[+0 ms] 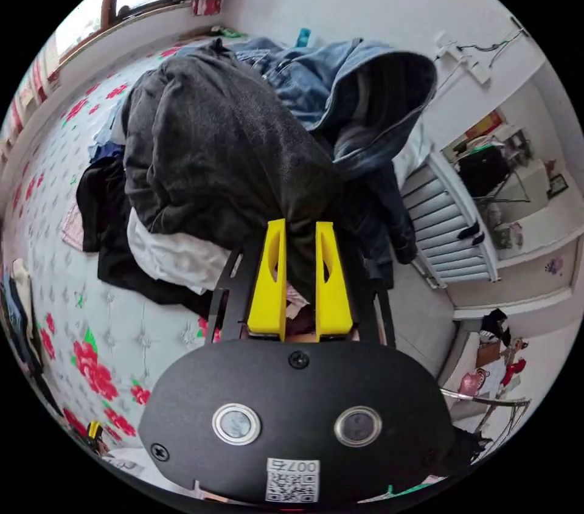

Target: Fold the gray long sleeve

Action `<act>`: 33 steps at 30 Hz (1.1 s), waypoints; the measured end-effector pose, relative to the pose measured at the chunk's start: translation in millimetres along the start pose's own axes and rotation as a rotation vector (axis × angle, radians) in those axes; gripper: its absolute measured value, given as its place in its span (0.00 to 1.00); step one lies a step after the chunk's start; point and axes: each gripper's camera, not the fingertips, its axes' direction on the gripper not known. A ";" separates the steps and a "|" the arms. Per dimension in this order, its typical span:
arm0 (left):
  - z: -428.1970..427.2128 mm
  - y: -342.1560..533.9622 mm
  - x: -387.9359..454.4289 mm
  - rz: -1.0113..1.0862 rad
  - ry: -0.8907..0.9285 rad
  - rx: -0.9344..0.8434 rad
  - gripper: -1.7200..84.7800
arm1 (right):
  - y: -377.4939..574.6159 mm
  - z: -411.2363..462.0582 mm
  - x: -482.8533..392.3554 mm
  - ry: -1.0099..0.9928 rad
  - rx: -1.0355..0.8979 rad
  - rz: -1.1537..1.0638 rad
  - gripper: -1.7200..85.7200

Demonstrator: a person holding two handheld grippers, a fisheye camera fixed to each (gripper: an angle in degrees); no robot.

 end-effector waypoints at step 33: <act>-20.1 196.9 -55.4 -0.366 0.431 0.320 0.16 | 535.8 -120.4 -369.3 -0.792 0.102 -1.574 0.11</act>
